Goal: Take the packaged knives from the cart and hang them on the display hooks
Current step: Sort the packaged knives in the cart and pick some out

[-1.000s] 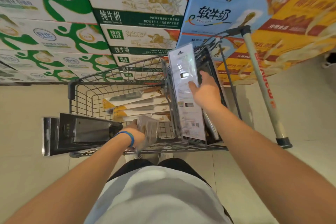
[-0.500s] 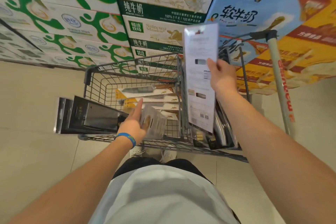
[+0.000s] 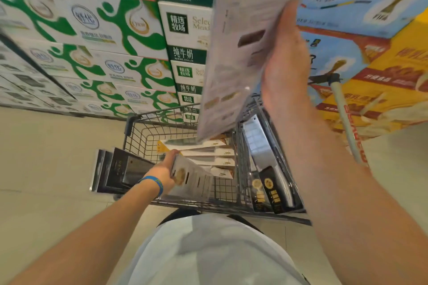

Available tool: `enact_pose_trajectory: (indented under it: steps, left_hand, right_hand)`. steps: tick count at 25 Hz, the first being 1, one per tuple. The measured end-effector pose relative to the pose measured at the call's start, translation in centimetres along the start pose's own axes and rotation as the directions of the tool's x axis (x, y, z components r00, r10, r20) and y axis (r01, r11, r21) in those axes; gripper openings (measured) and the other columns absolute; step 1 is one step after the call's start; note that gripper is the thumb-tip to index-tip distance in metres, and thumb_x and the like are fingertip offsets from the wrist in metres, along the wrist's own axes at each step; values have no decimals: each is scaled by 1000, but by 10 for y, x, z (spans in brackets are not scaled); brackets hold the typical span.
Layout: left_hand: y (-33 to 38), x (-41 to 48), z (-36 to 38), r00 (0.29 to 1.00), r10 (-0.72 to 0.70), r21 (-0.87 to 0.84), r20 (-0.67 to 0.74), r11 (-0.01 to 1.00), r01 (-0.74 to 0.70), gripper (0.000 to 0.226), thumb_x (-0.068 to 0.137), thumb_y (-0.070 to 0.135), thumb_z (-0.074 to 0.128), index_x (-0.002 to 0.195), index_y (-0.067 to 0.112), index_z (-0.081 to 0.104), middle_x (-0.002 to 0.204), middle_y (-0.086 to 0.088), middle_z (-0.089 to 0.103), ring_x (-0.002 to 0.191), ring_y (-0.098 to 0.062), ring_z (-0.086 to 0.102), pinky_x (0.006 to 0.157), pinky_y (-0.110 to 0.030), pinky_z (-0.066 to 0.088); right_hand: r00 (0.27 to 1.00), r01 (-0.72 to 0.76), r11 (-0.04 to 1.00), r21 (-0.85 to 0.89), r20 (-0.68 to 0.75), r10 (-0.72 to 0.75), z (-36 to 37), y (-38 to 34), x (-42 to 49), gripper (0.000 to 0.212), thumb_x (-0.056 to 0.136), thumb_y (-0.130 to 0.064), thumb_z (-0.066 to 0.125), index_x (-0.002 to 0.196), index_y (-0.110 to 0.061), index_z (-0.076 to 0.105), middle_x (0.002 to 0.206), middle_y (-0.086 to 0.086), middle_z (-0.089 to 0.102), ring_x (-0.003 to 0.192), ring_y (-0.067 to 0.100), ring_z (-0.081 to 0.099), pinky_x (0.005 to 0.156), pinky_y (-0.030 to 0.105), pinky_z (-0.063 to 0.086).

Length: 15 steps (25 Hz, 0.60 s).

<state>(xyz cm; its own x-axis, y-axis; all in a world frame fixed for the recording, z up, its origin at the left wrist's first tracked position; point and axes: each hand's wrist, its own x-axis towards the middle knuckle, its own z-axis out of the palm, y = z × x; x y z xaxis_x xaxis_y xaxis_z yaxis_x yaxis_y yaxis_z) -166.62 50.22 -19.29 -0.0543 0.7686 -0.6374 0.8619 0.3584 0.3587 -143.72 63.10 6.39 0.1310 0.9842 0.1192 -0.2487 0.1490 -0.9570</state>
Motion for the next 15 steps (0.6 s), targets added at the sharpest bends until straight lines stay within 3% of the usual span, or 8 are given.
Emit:
enact_pose_trajectory:
  steps: [3,4,6,8,9,11,13,15]
  left_hand:
    - [-10,6,4,1000,-16,-11,22,1000,16,93,85,13,60,139,53,-4,71,1,59,56,-15,59,41,-23,41]
    - [-14,8,7,998,-55,-39,8,998,55,93,85,16,63,144,49,-1,71,6,55,55,-10,54,43,-20,38]
    - [-20,15,7,997,-78,16,10,997,77,69,89,27,62,149,28,27,78,7,58,62,-9,52,52,-20,41]
    - [-25,19,10,986,-12,246,167,969,-30,43,98,32,49,139,19,50,118,-3,67,99,-20,62,80,-30,52]
    - [-28,20,15,969,-4,332,249,940,-81,40,103,31,41,139,19,50,139,-4,57,120,-24,55,99,-33,47]
    - [-32,21,25,924,-17,394,382,907,-146,45,105,29,40,148,17,39,155,-6,38,138,-25,38,114,-35,30]
    - [-30,22,26,928,1,339,372,931,-136,56,101,24,52,152,15,32,154,-9,40,137,-27,40,114,-36,31]
    - [-19,17,24,965,53,145,258,985,-93,60,97,19,56,152,16,31,143,-8,50,125,-27,53,103,-35,44]
  right_hand:
    - [976,-212,969,-130,28,217,26,41,-28,43,81,-77,50,82,-47,80,93,-17,79,91,0,74,82,28,59]
    - [956,-282,934,-219,17,292,29,60,-40,46,75,-84,48,77,-51,78,85,-22,77,84,-6,72,77,25,58]
    - [907,-394,848,-354,1,421,27,101,-71,58,74,-89,43,74,-42,76,79,-20,75,76,-5,70,71,26,59]
    - [869,-431,782,-450,25,494,22,144,-103,69,79,-89,45,74,-25,71,81,-14,72,75,0,67,74,38,58]
    - [845,-444,754,-484,54,532,24,157,-115,73,77,-91,45,77,-22,69,83,-14,69,76,0,65,75,42,58]
    - [797,-508,731,-456,73,599,27,184,-131,88,75,-91,47,94,-9,72,101,-5,71,97,11,67,92,51,53]
    - [731,-585,658,-474,44,681,35,215,-143,94,84,-79,38,122,3,62,134,25,58,124,36,53,109,44,33]
    - [624,-653,480,-586,-57,779,36,242,-160,79,90,-78,35,133,-16,57,146,24,49,112,30,55,101,33,36]
